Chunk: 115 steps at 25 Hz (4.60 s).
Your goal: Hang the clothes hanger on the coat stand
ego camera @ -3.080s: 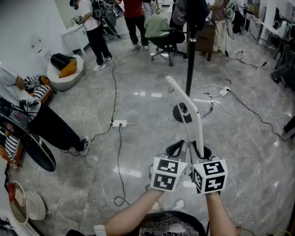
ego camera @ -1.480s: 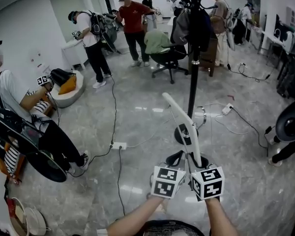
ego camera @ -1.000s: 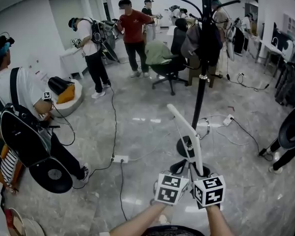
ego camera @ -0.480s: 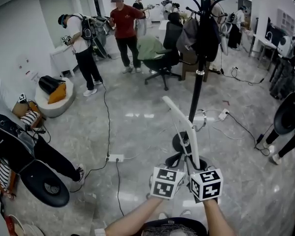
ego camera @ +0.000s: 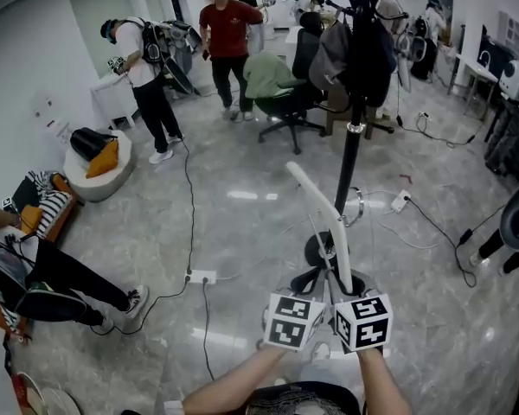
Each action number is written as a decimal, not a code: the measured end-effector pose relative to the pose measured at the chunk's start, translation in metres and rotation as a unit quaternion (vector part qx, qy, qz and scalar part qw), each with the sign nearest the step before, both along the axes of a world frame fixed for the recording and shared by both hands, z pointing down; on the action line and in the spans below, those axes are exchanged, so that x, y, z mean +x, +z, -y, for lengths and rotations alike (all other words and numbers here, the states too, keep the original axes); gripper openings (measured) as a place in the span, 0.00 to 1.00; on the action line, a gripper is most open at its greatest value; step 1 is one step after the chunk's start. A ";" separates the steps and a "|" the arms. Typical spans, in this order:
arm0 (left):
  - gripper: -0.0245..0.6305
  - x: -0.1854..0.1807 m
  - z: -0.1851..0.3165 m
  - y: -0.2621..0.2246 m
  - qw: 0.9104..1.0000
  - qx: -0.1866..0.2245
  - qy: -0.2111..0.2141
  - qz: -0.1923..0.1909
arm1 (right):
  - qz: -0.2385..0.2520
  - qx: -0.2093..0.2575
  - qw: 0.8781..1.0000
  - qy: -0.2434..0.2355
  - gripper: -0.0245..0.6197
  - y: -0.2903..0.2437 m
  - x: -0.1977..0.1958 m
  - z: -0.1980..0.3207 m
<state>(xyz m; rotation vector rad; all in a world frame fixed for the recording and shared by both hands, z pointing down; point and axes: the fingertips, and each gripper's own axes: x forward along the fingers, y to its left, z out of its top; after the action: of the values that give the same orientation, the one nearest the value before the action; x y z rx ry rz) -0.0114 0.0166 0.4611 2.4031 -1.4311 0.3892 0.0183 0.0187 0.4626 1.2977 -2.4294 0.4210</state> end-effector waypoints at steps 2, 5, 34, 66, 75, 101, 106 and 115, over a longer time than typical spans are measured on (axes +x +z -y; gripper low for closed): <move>0.04 0.006 0.017 0.001 1.000 0.000 -0.004 0.003 | 0.002 0.003 1.000 -0.002 0.09 -0.001 0.007 0.019; 0.04 0.015 0.042 0.003 1.000 -0.005 -0.010 0.009 | 0.008 0.000 1.000 -0.008 0.09 -0.001 0.016 0.046; 0.04 0.063 0.155 0.007 0.998 -0.015 -0.063 0.023 | 0.008 -0.013 0.998 -0.063 0.09 0.008 0.068 0.163; 0.04 0.023 0.293 0.025 1.000 -0.015 0.009 0.003 | -0.016 -0.021 1.000 0.004 0.09 0.026 0.026 0.289; 0.04 0.001 0.324 0.010 0.999 -0.021 0.027 -0.002 | -0.020 -0.027 0.999 0.020 0.09 0.014 0.002 0.319; 0.04 -0.007 0.380 0.028 0.998 -0.023 0.055 -0.008 | -0.035 -0.032 0.998 0.048 0.09 0.033 -0.005 0.373; 0.04 -0.005 0.384 0.032 0.998 -0.024 0.059 -0.009 | -0.035 -0.036 0.997 0.053 0.09 0.041 -0.003 0.379; 0.04 0.000 0.405 0.034 0.998 -0.025 0.062 -0.006 | -0.041 -0.046 0.996 0.057 0.09 0.051 0.003 0.403</move>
<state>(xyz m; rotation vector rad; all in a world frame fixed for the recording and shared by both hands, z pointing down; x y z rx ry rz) -0.0116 -0.3880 0.4955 2.4558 -1.2556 0.4351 0.0216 -0.3843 0.5140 1.3913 -2.2487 0.4932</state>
